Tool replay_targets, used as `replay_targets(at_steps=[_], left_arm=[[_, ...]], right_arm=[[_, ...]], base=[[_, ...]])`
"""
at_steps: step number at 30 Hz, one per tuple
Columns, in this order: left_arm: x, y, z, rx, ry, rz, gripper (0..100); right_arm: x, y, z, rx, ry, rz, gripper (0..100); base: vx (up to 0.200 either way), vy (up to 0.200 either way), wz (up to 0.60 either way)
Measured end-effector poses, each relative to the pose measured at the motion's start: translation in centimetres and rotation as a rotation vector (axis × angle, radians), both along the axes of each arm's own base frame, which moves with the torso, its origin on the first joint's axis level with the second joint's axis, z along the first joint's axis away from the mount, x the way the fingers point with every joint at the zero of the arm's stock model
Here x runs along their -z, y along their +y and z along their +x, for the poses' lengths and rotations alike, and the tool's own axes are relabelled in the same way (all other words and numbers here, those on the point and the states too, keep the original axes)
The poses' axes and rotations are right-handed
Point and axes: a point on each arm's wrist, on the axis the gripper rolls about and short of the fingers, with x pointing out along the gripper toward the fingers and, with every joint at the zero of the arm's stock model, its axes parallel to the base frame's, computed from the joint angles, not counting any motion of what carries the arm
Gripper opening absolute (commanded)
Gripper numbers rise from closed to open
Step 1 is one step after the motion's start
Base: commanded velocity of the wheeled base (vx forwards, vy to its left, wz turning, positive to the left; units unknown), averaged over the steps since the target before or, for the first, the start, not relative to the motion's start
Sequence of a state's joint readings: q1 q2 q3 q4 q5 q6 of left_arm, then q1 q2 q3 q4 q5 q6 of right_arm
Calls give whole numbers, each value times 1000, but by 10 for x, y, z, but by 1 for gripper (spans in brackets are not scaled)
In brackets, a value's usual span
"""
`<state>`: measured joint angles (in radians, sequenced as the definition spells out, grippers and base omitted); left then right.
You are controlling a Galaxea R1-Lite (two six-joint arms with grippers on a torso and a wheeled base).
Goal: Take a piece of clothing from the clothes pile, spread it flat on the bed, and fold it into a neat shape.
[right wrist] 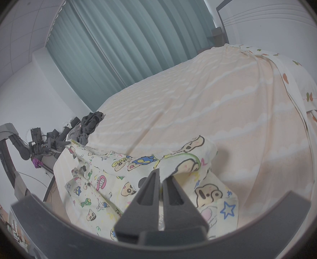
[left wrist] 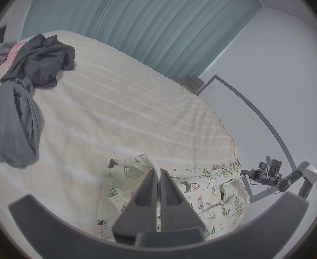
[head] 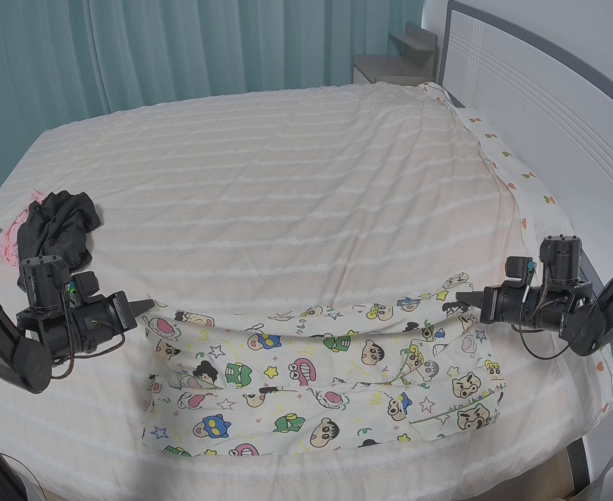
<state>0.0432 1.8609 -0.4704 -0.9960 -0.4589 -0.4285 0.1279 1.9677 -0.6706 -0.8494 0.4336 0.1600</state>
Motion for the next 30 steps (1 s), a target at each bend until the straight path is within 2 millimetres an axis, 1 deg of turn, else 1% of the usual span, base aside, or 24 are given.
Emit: replay_targets(at_steps=[11,17,25,30], left_arm=[[8,3,-11,54,-1,84,0],[16,4,-17,100,16,136,0],[26,4,-20,129,39,182,0],[35,4,-22,149,64,208,0]], right_arm=[[12,-5,-18,-14,48,-37,0],[19,-6,-28,-38,27,-60,0],[35,-7,-41,-47,48,-67,0],[43,-8,-48,-49,76,-70,0]], base=[[0,0,0],[0,0,0],[0,0,0],[0,0,0]])
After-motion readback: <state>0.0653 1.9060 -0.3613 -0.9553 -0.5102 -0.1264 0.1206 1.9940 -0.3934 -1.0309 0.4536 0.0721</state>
